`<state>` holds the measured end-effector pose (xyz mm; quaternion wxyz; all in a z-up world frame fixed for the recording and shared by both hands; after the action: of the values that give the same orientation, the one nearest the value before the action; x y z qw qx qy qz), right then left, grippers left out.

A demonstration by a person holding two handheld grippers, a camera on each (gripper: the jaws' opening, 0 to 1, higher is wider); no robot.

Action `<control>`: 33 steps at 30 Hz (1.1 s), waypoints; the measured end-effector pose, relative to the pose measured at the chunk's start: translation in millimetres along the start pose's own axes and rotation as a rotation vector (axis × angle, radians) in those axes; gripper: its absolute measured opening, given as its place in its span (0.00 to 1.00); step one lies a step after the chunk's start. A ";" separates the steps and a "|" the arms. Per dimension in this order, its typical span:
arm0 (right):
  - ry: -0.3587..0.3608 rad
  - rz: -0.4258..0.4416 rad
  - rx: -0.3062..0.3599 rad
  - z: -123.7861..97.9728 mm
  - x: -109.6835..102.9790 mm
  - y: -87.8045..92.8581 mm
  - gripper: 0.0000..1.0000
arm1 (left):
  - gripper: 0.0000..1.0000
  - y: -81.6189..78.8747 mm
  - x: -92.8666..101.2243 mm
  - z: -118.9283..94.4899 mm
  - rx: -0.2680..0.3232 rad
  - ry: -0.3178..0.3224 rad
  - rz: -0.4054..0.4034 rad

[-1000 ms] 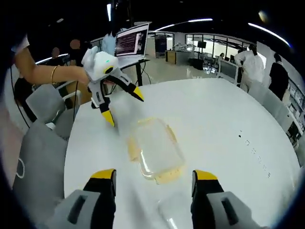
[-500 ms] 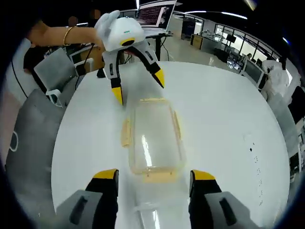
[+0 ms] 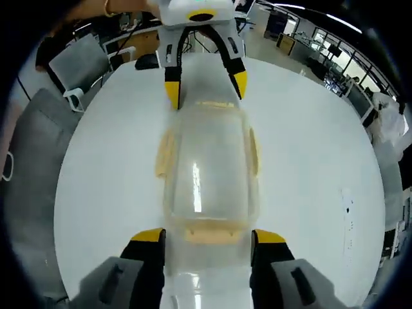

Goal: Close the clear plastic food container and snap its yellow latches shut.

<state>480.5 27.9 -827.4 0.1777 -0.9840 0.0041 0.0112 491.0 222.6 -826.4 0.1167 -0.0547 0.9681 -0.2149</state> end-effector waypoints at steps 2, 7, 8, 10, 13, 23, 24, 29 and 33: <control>0.005 -0.016 -0.014 1.8 0.9 0.7 0.51 | 0.57 0.6 -0.1 2.1 -0.005 0.002 0.008; -0.009 -0.035 -0.033 9.1 -0.6 1.9 0.50 | 0.56 1.4 -0.3 7.7 -0.007 0.012 -0.003; -0.013 -0.038 -0.038 10.3 -0.9 2.4 0.50 | 0.56 1.4 0.5 8.4 -0.008 0.017 0.006; -0.011 -0.048 -0.052 11.6 -0.2 3.8 0.49 | 0.55 0.7 1.0 9.3 -0.007 0.024 0.012; -0.008 -0.040 -0.055 13.1 1.9 5.1 0.47 | 0.54 1.0 0.6 9.8 0.001 0.035 0.010; -0.040 -0.013 -0.036 15.0 1.4 4.0 0.38 | 0.54 4.8 0.9 12.0 0.028 0.095 0.008; -0.041 -0.013 -0.036 15.0 1.5 4.0 0.38 | 0.54 4.3 1.5 12.1 0.029 0.100 0.004; -0.057 -0.039 -0.044 15.2 0.5 3.9 0.38 | 0.46 8.9 8.8 8.3 -0.025 0.173 0.054; -0.068 -0.030 -0.038 16.1 -1.1 4.0 0.37 | 0.38 9.0 8.0 7.6 -0.018 0.147 0.059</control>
<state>479.0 29.7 -843.8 0.1591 -0.9862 -0.0168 0.0423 484.6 226.4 -838.5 0.0511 -0.0114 0.9771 -0.2063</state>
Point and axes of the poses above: the point that each gripper's makers call its tool centre point, and the gripper's own axes: z roughly forward along the fingers, x roughly to its right, y roughly out of its underside, the point moved 5 cm from there along -z, roughly backward along the fingers, and after that the axes turned 5 degrees about -y, right-handed, at the moved point
